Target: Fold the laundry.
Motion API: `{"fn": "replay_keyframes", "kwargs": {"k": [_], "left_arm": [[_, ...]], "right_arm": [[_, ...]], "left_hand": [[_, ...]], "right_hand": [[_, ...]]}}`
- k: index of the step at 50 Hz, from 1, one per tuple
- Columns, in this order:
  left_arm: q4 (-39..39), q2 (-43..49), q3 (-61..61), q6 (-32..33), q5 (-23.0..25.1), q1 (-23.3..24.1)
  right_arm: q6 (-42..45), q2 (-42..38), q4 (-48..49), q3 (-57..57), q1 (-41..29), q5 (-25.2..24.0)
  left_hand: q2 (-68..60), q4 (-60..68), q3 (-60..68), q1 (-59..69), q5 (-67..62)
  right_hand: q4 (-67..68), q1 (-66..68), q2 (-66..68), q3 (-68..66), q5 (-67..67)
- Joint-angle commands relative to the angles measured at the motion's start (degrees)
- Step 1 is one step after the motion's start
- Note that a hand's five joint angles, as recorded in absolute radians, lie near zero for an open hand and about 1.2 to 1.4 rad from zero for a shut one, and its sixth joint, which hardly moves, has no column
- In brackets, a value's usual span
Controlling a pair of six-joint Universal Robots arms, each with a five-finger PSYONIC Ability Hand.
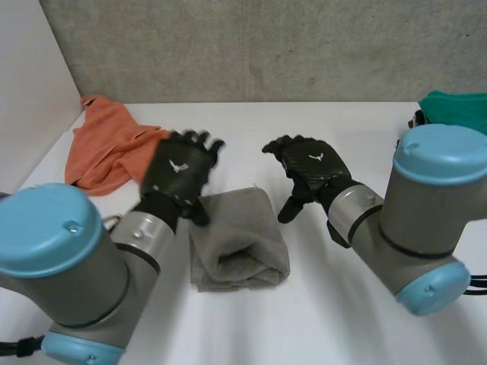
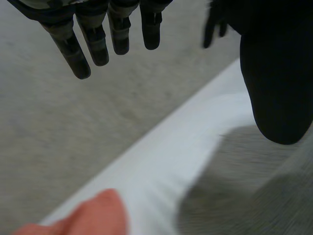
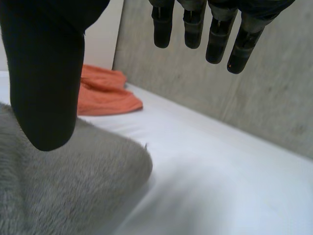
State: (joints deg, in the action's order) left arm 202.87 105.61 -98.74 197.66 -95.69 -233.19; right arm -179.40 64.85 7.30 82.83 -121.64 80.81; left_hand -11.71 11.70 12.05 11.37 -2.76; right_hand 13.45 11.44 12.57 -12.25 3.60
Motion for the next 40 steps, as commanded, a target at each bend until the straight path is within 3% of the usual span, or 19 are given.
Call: {"fn": "replay_keyframes", "kwargs": {"k": [1, 7, 15, 20, 25, 29, 33, 34, 37, 38, 40], "left_arm": [[-8.4, 6.6, 2.7, -1.7, -0.8, 1.3], [-14.6, 10.1, 4.7, -0.4, -5.0, 0.6], [-18.6, 13.7, 6.2, 3.7, -5.2, 0.4], [-18.3, 12.6, 7.4, 4.1, -4.9, 0.5], [-18.3, 8.4, 10.2, 4.0, -3.8, 0.4], [-18.3, 5.0, 12.8, 3.9, 2.3, 0.3], [-19.2, 1.3, 14.5, 3.3, 12.3, -0.9], [-19.8, -0.1, 14.5, 2.7, 17.1, -1.8], [-21.4, -1.7, 14.5, 1.5, 24.2, -3.3], [-22.6, -2.2, 14.7, 0.3, 28.7, -4.2], [-24.1, -2.4, 15.1, -1.0, 32.1, -5.0]], "right_arm": [[1.4, -9.4, -9.8, -8.0, 0.1, -3.7], [3.0, -15.9, -14.2, -13.3, -0.4, -4.0], [9.4, -19.3, -16.2, -15.4, -1.1, -3.1], [12.4, -16.6, -16.5, -15.2, -2.3, -0.8], [12.2, -8.8, -13.0, -10.8, -2.8, 0.0], [12.7, -4.8, -6.0, -3.9, -3.7, 0.1], [14.9, -0.8, 2.0, 4.4, -6.8, 0.3], [15.6, -0.5, 3.1, 5.9, -7.6, 0.2], [18.4, -0.6, 6.7, 10.7, -10.5, 0.5], [18.9, -0.9, 7.4, 11.5, -11.2, 0.5], [19.7, -1.5, 8.6, 12.8, -12.6, 0.5]], "left_hand": [[-0.9, 0.9, 0.5, 1.2, 0.2], [-0.9, 0.9, 0.5, 1.2, 0.2], [-0.2, 0.2, -0.1, 0.5, 0.9], [0.0, 0.0, -0.3, 0.4, 1.0], [0.3, -0.3, -0.7, 0.0, 1.4], [-0.5, 0.5, 0.2, 0.9, 0.5], [-1.4, 1.4, 1.0, 1.7, -0.3], [-1.4, 1.4, 1.0, 1.7, -0.3], [-1.5, 1.5, 1.2, 1.9, -0.5], [-1.5, 1.5, 1.2, 1.9, -0.5], [-1.4, 1.4, 1.0, 1.7, -0.3]], "right_hand": [[-3.5, -1.4, -2.6, 2.3, -3.6], [-3.5, -1.4, -2.6, 2.3, -3.6], [-3.5, -1.4, -2.6, 2.3, -3.6], [-3.5, -1.4, -2.6, 2.3, -3.6], [-3.5, -1.4, -2.6, 2.3, -3.6], [-3.5, -1.4, -2.6, 2.3, -3.6], [-3.5, -1.4, -2.6, 2.3, -3.6], [-3.5, -1.4, -2.6, 2.3, -3.6], [-3.5, -1.4, -2.6, 2.3, -3.6], [-3.5, -1.4, -2.6, 2.3, -3.6], [-3.5, -1.4, -2.6, 2.3, -3.6]]}}
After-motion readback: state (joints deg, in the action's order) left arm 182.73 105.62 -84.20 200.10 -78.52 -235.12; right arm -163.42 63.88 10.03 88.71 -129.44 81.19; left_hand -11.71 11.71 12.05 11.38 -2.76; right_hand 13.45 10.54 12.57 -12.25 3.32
